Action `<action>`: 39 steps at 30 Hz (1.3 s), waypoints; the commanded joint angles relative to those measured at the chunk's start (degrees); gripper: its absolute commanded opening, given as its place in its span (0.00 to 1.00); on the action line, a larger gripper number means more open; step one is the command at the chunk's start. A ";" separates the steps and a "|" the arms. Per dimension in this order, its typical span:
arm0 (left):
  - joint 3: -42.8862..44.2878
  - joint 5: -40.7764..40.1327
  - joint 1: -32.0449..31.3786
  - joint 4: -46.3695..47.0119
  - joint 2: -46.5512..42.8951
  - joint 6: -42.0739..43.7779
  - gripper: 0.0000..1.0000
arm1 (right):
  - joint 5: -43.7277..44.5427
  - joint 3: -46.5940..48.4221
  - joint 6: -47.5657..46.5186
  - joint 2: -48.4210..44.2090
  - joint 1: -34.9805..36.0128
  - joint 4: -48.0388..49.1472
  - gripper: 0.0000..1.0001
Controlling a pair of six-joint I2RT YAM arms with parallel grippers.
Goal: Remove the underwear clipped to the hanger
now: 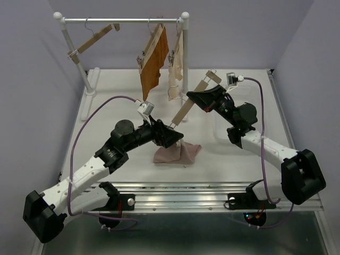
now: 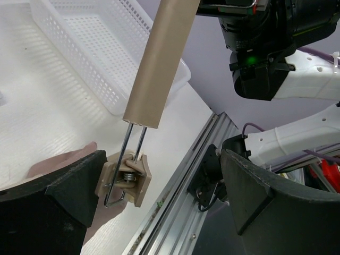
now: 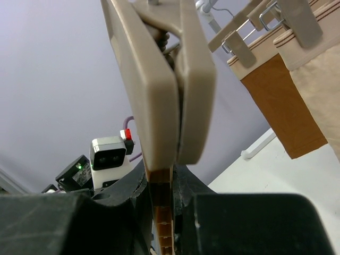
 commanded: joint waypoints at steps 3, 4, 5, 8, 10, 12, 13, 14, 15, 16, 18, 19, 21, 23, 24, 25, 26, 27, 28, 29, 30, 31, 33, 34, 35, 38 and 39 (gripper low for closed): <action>-0.93 2.24 0.25 3.73 -1.85 0.95 0.99 | -1.22 4.88 -1.08 2.06 -0.66 1.23 0.01; -1.11 2.15 0.25 3.99 -1.94 0.95 0.98 | -1.57 5.23 -1.17 2.32 -1.18 0.79 0.01; -1.11 1.97 0.25 4.08 -1.94 0.95 0.95 | -2.19 5.58 -0.99 2.67 -1.19 0.44 0.01; -0.59 0.75 0.34 2.95 -2.29 1.30 0.85 | -2.81 6.20 -0.99 3.82 -1.19 -0.88 0.01; -0.67 0.31 0.43 2.59 -2.82 1.48 0.84 | -2.11 6.02 -0.64 4.00 -1.19 -1.76 0.01; -1.02 0.22 0.43 2.33 -3.43 1.57 0.74 | -1.14 5.94 -0.73 4.00 -1.71 -2.38 0.01; -1.02 -0.13 0.43 2.15 -3.61 1.57 0.70 | -1.05 6.11 -1.08 4.00 -1.71 -3.16 0.01; -1.11 -0.22 0.43 1.98 -3.79 1.65 0.68 | -0.96 6.20 -1.43 4.08 -1.71 -3.78 0.01; -1.02 -0.40 0.52 1.45 -3.96 1.74 0.66 | -0.96 6.20 -1.61 4.17 -1.71 -3.96 0.01; -1.02 -0.92 0.60 1.27 -4.22 1.74 0.61 | -1.22 6.29 -1.87 4.26 -1.71 -4.13 0.01; -1.11 -1.36 0.60 1.10 -4.49 1.83 0.50 | -1.75 6.29 -2.05 4.52 -1.71 -4.31 0.01; -1.11 -1.37 0.60 1.27 -4.49 1.83 0.47 | -2.27 6.46 -2.22 4.61 -1.71 -4.40 0.01; -0.94 -1.37 0.69 1.10 -4.40 2.18 0.21 | -3.41 6.90 -2.66 5.13 -1.71 -4.49 0.01; -0.67 -1.11 0.87 1.10 -4.05 2.79 0.00 | -4.30 7.08 -2.84 5.23 -1.71 -5.10 0.01; -0.76 -0.76 0.87 1.70 -3.79 3.06 0.00 | -5.00 7.17 -3.19 5.58 -1.71 -5.02 0.01; -1.02 -0.06 0.87 2.32 -3.79 2.97 0.00 | -5.61 7.25 -3.28 5.75 -1.71 -5.10 0.01; -1.37 0.56 0.87 3.37 -3.87 3.06 0.00 | -6.32 7.34 -3.28 5.75 -1.71 -5.10 0.01; -1.98 0.57 0.87 4.68 -4.22 2.97 0.00 | -6.93 7.52 -4.06 5.84 -1.71 -5.02 0.01; -2.25 0.39 0.87 4.96 -4.40 3.06 0.00 | -7.11 7.52 -4.33 5.84 -1.71 -5.19 0.01; -2.25 -0.22 0.87 4.70 -4.49 3.24 0.00 | -6.77 7.34 -4.94 5.58 -1.71 -5.28 0.01; -2.08 -0.40 0.87 4.61 -4.66 3.24 0.00 | -6.85 7.34 -5.38 5.49 -1.71 -5.45 0.01; -2.08 -0.57 0.78 4.52 -4.75 3.32 0.00 | -6.68 7.52 -5.65 5.23 -1.71 -6.06 0.01; -1.12 -1.19 0.78 2.87 -4.58 4.20 0.00 | -6.85 7.95 -6.52 5.49 -1.71 -6.51 0.01; -0.33 -1.89 0.87 1.55 -4.49 4.20 0.00 | -7.02 8.22 -6.70 5.66 -1.71 -6.77 0.01; 0.38 -3.46 0.87 0.14 -4.49 5.51 0.00 | -7.29 9.18 -6.88 5.84 -1.71 -6.77 0.01; 4.85 -5.41 0.78 -5.65 -4.05 9.20 0.00 | -9.57 11.03 -7.49 7.25 -1.71 -6.68 0.01; 5.91 -5.85 0.87 -7.24 -3.88 10.26 0.00 | -9.57 11.21 -7.67 7.42 -1.71 -6.60 0.01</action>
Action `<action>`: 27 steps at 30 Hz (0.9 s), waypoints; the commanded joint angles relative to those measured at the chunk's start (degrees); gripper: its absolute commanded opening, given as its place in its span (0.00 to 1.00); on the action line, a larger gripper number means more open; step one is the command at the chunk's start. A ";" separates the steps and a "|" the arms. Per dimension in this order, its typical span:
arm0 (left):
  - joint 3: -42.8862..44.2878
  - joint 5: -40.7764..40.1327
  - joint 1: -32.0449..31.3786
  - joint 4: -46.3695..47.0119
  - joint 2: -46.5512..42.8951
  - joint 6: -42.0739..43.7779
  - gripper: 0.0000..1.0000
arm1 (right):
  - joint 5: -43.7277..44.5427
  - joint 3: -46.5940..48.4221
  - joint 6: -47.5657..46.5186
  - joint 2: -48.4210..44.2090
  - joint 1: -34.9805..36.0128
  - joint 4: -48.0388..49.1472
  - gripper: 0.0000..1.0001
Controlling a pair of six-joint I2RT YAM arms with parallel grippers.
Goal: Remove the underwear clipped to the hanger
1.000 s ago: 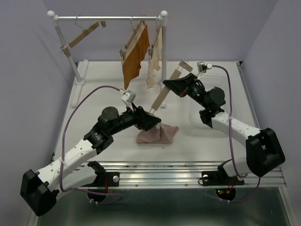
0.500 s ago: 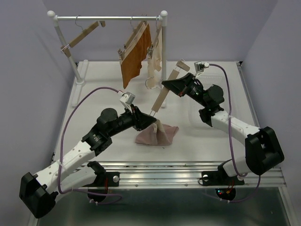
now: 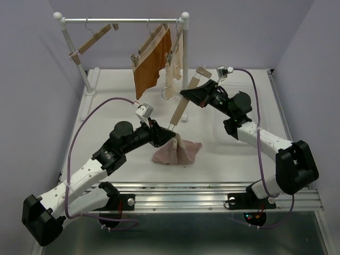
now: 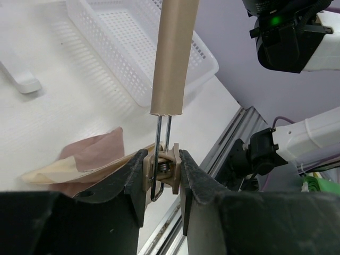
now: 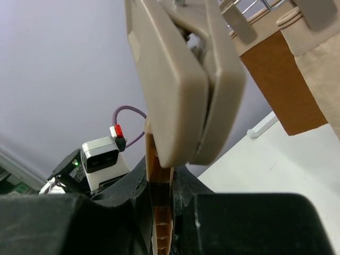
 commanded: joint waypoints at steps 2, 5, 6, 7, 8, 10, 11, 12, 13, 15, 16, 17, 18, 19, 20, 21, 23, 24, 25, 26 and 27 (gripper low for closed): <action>9.00 -4.97 0.08 -5.88 -0.86 7.18 0.00 | -1.84 3.32 -7.85 1.46 -0.73 0.37 0.01; 12.34 -7.52 0.08 -11.33 0.37 9.12 0.00 | -2.97 3.06 -8.29 1.72 -0.73 3.17 0.01; 14.18 -8.23 0.08 -13.52 0.90 10.17 0.00 | -3.59 2.80 -8.11 1.90 -0.73 3.89 0.01; 15.07 -8.41 0.08 -13.97 1.08 10.88 0.00 | -3.94 2.79 -8.02 2.07 -0.73 5.02 0.01; 15.77 -8.59 0.08 -15.46 1.16 11.41 0.00 | -4.38 2.88 -8.02 2.25 -0.73 5.30 0.01; 17.53 -9.29 -0.01 -16.44 1.34 12.64 0.00 | -4.47 3.49 -7.93 2.86 -0.73 4.86 0.01; 18.67 -9.64 0.08 -16.79 1.34 13.08 0.00 | -4.74 3.67 -7.94 3.04 -0.73 5.03 0.01; 19.29 -9.82 0.08 -18.01 1.34 14.04 0.00 | -4.91 3.85 -7.85 3.21 -0.73 5.04 0.01; 19.90 -10.51 0.08 -18.72 1.43 14.14 0.00 | -5.17 4.02 -7.94 3.39 -0.73 5.12 0.01; 21.74 -11.57 0.08 -20.13 1.52 15.37 0.00 | -5.27 4.11 -7.76 3.57 -0.73 6.09 0.01; 22.28 -12.45 0.08 -21.35 1.34 15.98 0.00 | -5.27 4.11 -8.02 3.57 -0.73 6.09 0.01; 22.80 -13.50 0.08 -22.15 1.34 16.59 0.00 | -5.18 4.11 -8.11 3.57 -0.73 6.00 0.01; 23.77 -14.38 0.08 -23.28 1.25 16.78 0.00 | -5.18 4.20 -8.20 3.66 -0.73 6.00 0.01; 24.21 -15.00 0.08 -23.82 1.25 17.04 0.00 | -5.61 4.37 -8.37 3.74 -0.73 6.09 0.01; 24.56 -15.53 0.08 -24.17 1.25 18.00 0.00 | -5.79 4.55 -8.38 3.83 -0.73 6.26 0.01; 25.00 -16.14 0.08 -24.09 1.17 18.01 0.00 | -6.23 4.64 -8.29 3.92 -0.73 6.44 0.01; 24.92 -15.80 -0.01 -23.21 0.81 18.53 0.00 | -6.76 4.81 -8.03 3.92 -0.73 6.97 0.01; 25.18 -15.71 0.08 -22.77 0.99 18.36 0.00 | -6.67 4.81 -7.94 3.66 -0.73 6.97 0.01; 25.53 -15.79 0.08 -23.03 1.16 18.36 0.00 | -6.76 4.73 -8.02 3.48 -0.73 6.88 0.01; 25.80 -16.23 0.08 -23.47 1.43 18.27 0.00 | -6.76 4.55 -8.02 3.22 -0.73 6.88 0.01; 25.89 -16.32 0.08 -23.91 1.52 17.75 0.00 | -6.67 4.20 -8.20 2.96 -0.73 6.88 0.01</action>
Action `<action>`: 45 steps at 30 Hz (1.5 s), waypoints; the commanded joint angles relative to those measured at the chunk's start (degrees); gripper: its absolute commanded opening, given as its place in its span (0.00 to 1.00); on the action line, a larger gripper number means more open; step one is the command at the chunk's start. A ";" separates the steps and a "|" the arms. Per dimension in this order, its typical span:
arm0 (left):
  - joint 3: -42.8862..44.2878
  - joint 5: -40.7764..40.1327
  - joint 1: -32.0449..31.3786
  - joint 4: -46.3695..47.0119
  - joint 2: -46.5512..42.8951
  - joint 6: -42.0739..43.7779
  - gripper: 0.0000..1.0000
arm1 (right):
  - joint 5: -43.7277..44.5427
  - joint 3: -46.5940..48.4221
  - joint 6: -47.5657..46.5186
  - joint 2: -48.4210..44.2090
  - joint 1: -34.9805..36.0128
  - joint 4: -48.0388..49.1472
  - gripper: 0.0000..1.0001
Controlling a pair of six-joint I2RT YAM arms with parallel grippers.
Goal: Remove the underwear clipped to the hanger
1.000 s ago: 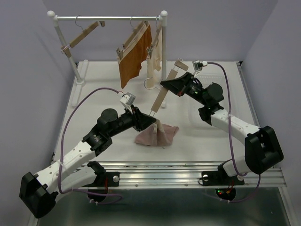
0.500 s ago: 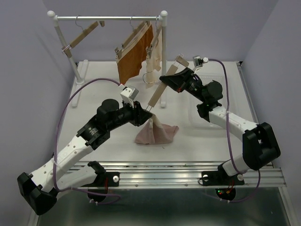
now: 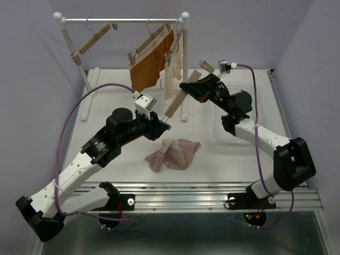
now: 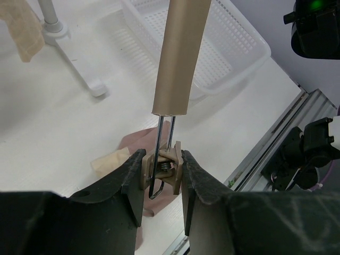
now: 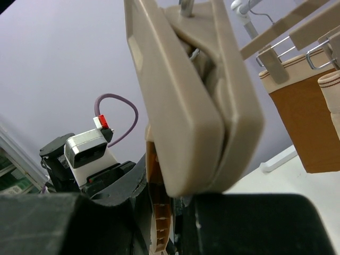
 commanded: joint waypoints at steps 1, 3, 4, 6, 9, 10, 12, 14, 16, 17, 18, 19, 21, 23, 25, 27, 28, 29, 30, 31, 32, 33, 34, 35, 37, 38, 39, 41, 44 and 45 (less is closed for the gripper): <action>5.10 -6.90 1.00 3.15 -1.76 1.48 0.00 | -4.84 -0.76 -9.05 -0.24 -1.45 -0.62 0.01; 4.23 -6.73 1.00 3.76 -2.37 1.13 0.00 | -4.05 -1.55 -9.49 -0.77 -1.45 -0.96 0.01; 4.13 -6.72 1.00 3.76 -2.46 1.13 0.00 | -4.04 -1.64 -9.67 -0.94 -1.45 -1.40 0.01; 4.05 -7.43 1.00 3.68 -2.73 0.78 0.00 | -3.87 -1.73 -9.41 -0.86 -1.45 -1.67 0.01; 2.47 -6.72 1.00 5.69 -3.69 -0.01 0.00 | -4.83 -2.08 -8.88 -0.59 -1.45 -1.50 0.01; 2.03 -7.07 1.00 5.87 -3.70 -0.45 0.00 | -4.92 -2.17 -8.44 -0.59 -1.45 -1.32 0.01; 1.41 -6.82 1.00 6.22 -3.52 -1.15 0.37 | -5.01 -3.22 -7.56 -0.68 -1.45 0.43 0.01; 0.53 -5.15 0.91 7.27 -3.26 -1.77 0.89 | -4.83 -3.75 -5.89 -0.85 -1.45 1.84 0.01; 0.18 -4.62 1.00 8.68 -3.08 -2.03 0.99 | -4.48 -4.02 -5.28 -1.21 -1.45 1.41 0.01; 0.00 -4.53 1.00 9.12 -3.08 -2.29 0.99 | -4.74 -4.11 -5.36 -1.38 -1.45 1.41 0.01; -0.17 -4.44 1.00 9.65 -3.08 -2.38 0.99 | -5.01 -4.11 -5.27 -1.56 -1.45 1.49 0.01; -0.44 -4.79 1.00 10.78 -2.99 -2.47 0.99 | -4.92 -4.54 -4.40 -1.82 -1.45 1.58 0.01; -0.70 -5.06 1.00 12.89 -2.82 -2.65 0.99 | -5.45 -4.90 -3.52 -2.08 -1.45 2.90 0.01; -1.23 -3.22 1.00 15.53 -1.94 -2.56 0.99 | -5.36 -5.69 -1.85 -2.52 -1.45 4.47 0.01; -1.75 -1.46 1.00 18.33 -0.45 -2.56 0.99 | -4.58 -5.95 -0.71 -2.96 -1.45 4.74 0.01; -2.28 1.18 1.00 20.97 1.48 -2.82 0.99 | -3.26 -6.30 0.17 -3.49 -1.45 4.92 0.01; -2.54 2.84 1.00 21.60 2.19 -2.91 0.99 | -3.17 -6.56 0.35 -3.84 -1.45 5.44 0.01; -2.46 3.46 1.00 22.13 2.89 -3.00 0.99 | -2.82 -6.74 0.79 -4.02 -1.45 5.71 0.01; -2.55 4.17 1.00 23.35 3.68 -3.17 0.99 | -2.20 -7.00 1.40 -4.19 -1.45 5.89 0.01; -2.63 4.78 1.00 24.23 4.90 -3.61 0.99 | -1.68 -7.01 2.02 -4.28 -1.45 6.24 0.01; -2.64 6.96 1.00 25.37 5.53 -3.70 0.99 | -1.32 -7.09 2.46 -4.28 -1.45 6.85 0.01; -2.72 7.94 0.91 27.39 6.49 -3.88 0.99 | -0.71 -7.27 3.07 -4.46 -1.45 6.94 0.01; -2.72 9.52 1.00 28.19 7.02 -3.97 0.99 | -0.53 -7.18 3.08 -4.46 -1.45 7.29 0.01; -2.81 9.80 1.00 28.81 7.37 -4.05 0.99 | 0.08 -7.27 3.34 -4.46 -1.45 7.21 0.01; -3.07 10.15 1.00 30.21 7.99 -4.32 0.98 | 0.61 -7.27 3.51 -4.46 -1.45 7.03 0.01; -3.25 10.93 1.00 30.91 8.08 -4.32 0.95 | 1.14 -7.36 3.78 -4.46 -1.45 7.12 0.01; -3.77 11.46 1.00 32.14 8.17 -4.67 0.83 | 1.75 -7.53 4.04 -4.46 -1.45 7.21 0.01; -4.22 12.34 1.00 33.11 8.26 -5.19 0.70 | 2.72 -7.80 4.39 -4.37 -1.45 7.12 0.01; -4.57 12.87 1.00 33.91 8.43 -5.81 0.45 | 2.20 -7.53 4.66 -3.85 -1.45 7.47 0.01; -4.74 13.14 1.00 34.08 8.35 -5.73 0.43 | 2.11 -7.62 4.92 -3.67 -1.45 7.73 0.01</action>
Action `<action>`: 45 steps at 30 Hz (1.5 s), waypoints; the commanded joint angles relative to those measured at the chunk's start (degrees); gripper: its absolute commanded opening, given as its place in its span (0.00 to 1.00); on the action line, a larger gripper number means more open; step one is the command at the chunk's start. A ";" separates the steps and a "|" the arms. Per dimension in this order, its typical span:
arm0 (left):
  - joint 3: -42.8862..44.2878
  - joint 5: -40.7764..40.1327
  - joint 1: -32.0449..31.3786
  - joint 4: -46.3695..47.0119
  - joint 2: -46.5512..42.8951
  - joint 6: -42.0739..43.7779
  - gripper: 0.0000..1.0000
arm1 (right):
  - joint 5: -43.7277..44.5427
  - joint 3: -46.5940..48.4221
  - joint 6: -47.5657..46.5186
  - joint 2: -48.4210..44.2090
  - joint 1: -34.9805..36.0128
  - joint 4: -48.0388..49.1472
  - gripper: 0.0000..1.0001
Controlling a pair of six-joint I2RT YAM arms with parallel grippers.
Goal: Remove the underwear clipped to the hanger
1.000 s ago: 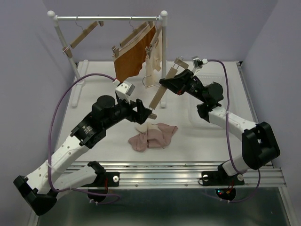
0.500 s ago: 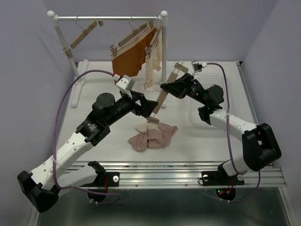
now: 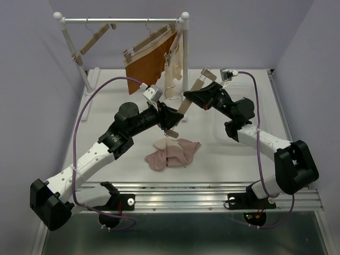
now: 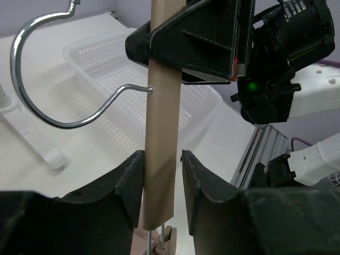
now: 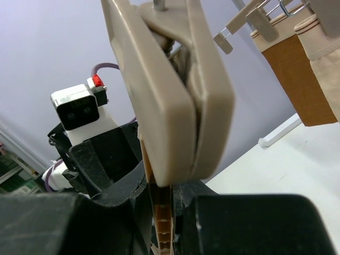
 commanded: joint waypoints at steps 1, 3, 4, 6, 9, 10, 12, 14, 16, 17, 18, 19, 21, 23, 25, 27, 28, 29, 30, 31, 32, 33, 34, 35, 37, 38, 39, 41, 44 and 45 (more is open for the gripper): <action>-0.83 3.11 0.06 6.61 -0.94 -0.52 0.43 | 2.02 -0.45 1.53 -1.22 -0.25 4.70 0.01; -0.83 3.54 0.06 6.79 -0.86 -0.52 0.43 | 2.02 -0.45 2.06 -0.78 -0.25 5.49 0.01; -0.83 3.89 0.06 6.96 -0.68 -0.44 0.44 | 2.11 -0.54 3.02 -0.61 -0.25 6.01 0.01; -0.92 4.95 0.06 6.88 0.02 -0.44 0.46 | 2.20 -0.89 4.25 -0.25 -0.25 8.47 0.01; -0.57 6.53 0.06 6.62 1.16 -0.70 0.46 | 1.94 -1.24 4.52 -0.25 -0.25 10.67 0.01; -0.40 6.71 0.06 6.44 1.86 -0.70 0.47 | 1.85 -1.33 4.70 -0.34 -0.25 11.20 0.01; -0.31 7.06 0.06 6.52 2.13 -0.87 0.43 | 1.50 -1.42 4.88 -0.52 -0.25 12.26 0.01; -0.13 7.15 0.06 6.70 2.13 -0.96 0.34 | 0.79 -1.16 4.09 -0.87 -0.25 10.86 0.01; -0.31 6.89 0.06 7.23 1.52 -1.22 0.12 | -0.16 -0.90 3.13 -1.13 -0.25 9.98 0.01; -0.31 6.71 0.06 7.49 1.26 -1.40 0.03 | -0.52 -0.81 3.03 -1.13 -0.25 9.71 0.01; -0.48 5.93 0.06 7.58 0.82 -1.66 0.00 | -0.61 -0.81 3.03 -1.13 -0.25 9.01 0.01; -0.66 5.83 0.06 7.75 0.55 -1.75 0.00 | -0.96 -0.89 2.77 -1.22 -0.25 8.83 0.01; -1.01 4.52 -0.03 8.11 -0.24 -2.01 0.00 | -1.67 -0.72 2.07 -1.22 -0.25 6.38 0.14; -1.53 0.50 0.06 7.85 -1.73 -2.63 0.00 | -2.46 -0.54 -0.48 -1.74 -0.25 2.44 0.56; -2.41 -2.42 0.06 6.79 -3.92 -2.98 0.00 | -2.98 -0.80 -2.75 -2.45 -0.25 -0.47 0.83; -2.68 -7.75 0.06 3.65 -5.51 -3.51 0.00 | -3.60 -0.28 -9.34 -4.20 -0.25 -9.04 1.00; -2.68 -11.53 0.06 2.41 -7.17 -3.51 0.00 | -3.08 -0.10 -14.84 -4.82 -0.25 -16.24 1.00; -2.59 -13.92 0.06 0.83 -7.97 -3.77 0.00 | -2.47 -0.02 -17.42 -5.43 -0.25 -19.88 1.00; -2.50 -15.51 0.15 -0.75 -8.85 -3.77 0.00 | -1.59 -0.36 -20.14 -6.22 -0.25 -23.39 1.00; -2.16 -17.79 0.15 -4.42 -10.77 -3.77 0.00 | -0.27 -0.80 -22.52 -7.54 -0.25 -26.73 1.00; -1.89 -22.68 0.15 -6.64 -11.66 -4.12 0.00 | 2.26 -1.24 -27.50 -8.07 -0.25 -32.95 1.00; -1.45 -24.91 0.15 -8.92 -12.71 -4.39 0.00 | 3.85 -1.42 -29.99 -8.51 0.71 -36.40 1.00; -0.49 -30.41 0.15 -13.82 -14.38 -5.00 0.00 | 7.70 -1.68 -34.63 -8.86 1.50 -42.27 1.00; 0.21 -33.25 0.15 -19.96 -15.18 -6.31 0.00 | 9.65 -1.42 -36.85 -8.69 3.51 -45.63 1.00; 3.36 -38.96 0.15 -26.75 -16.06 -8.60 0.00 | 14.30 -0.02 -42.63 -6.95 5.98 -50.91 1.00; 4.60 -41.69 0.15 -30.44 -15.97 -10.00 0.00 | 15.63 0.59 -44.32 -5.89 7.21 -52.85 1.00; 5.83 -46.94 0.15 -33.61 -15.89 -11.41 0.00 | 17.13 1.30 -45.65 -4.83 8.70 -56.87 1.00; 8.65 -51.63 0.15 -42.84 -14.84 -16.68 0.00 | 22.66 3.31 -49.25 -2.20 13.53 -59.89 1.00; 10.76 -57.97 0.23 -49.89 -13.52 -20.73 0.00 | 28.21 5.08 -51.98 4.57 19.43 -62.45 1.00; 11.12 -58.50 0.23 -50.94 -13.17 -21.35 0.00 | 28.82 5.43 -52.34 5.80 20.66 -62.36 1.00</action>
